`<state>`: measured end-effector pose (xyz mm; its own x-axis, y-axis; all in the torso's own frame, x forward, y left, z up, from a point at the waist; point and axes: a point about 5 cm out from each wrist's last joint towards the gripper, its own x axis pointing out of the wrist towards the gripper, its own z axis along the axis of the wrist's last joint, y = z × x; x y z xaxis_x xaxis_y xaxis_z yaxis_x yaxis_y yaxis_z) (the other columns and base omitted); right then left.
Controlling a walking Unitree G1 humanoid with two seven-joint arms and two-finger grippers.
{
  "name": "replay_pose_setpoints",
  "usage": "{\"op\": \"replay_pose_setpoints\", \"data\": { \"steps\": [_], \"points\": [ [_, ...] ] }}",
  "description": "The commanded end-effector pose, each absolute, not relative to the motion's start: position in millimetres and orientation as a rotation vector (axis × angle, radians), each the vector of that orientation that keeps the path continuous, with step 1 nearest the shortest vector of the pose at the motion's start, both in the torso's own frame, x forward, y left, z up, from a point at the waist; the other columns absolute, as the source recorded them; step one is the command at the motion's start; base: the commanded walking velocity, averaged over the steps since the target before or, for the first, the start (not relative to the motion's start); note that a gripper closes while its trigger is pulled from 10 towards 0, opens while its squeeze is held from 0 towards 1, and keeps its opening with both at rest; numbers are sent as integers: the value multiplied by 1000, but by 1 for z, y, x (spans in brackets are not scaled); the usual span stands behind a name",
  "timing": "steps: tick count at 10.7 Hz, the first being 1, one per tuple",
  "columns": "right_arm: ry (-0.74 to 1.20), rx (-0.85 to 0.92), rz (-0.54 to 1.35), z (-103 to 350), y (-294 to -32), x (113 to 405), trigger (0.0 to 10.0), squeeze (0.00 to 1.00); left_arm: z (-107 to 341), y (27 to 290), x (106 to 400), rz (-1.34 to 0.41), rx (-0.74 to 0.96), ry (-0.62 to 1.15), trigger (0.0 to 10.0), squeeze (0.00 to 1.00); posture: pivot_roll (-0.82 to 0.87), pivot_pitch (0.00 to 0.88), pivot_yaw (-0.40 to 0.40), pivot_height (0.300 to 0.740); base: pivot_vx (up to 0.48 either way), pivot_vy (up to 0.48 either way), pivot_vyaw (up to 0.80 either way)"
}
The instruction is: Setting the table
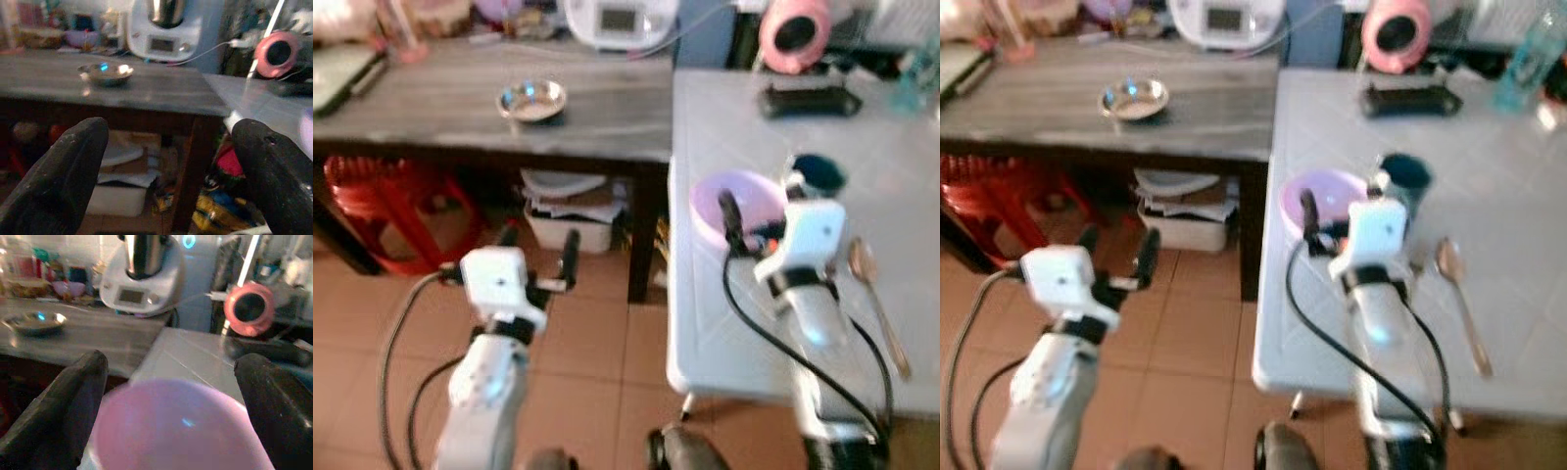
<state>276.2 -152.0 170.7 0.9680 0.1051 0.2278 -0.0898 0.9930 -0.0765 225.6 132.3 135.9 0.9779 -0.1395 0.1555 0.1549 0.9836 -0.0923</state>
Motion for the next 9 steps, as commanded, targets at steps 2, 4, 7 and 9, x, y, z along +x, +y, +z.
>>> {"op": "replay_pose_setpoints", "data": {
  "steps": [2,4,7,9],
  "points": [
    [-227,-80,86,170,-154,278,10000,0,137,134,223,-158,-106,-146,10000,0,73,118,13,740,0,0,-800],
    [-209,-133,40,172,-163,287,10000,0,136,132,221,-185,-107,-134,10000,0,76,121,18,740,0,0,-334],
    [-150,-203,25,174,-172,306,10000,0,134,132,219,-199,-111,-112,10000,0,80,133,21,740,0,0,0],
    [-130,-241,22,176,-174,313,10000,0,133,131,218,-205,-109,-104,10000,0,81,138,19,740,0,0,0]
  ]
}}
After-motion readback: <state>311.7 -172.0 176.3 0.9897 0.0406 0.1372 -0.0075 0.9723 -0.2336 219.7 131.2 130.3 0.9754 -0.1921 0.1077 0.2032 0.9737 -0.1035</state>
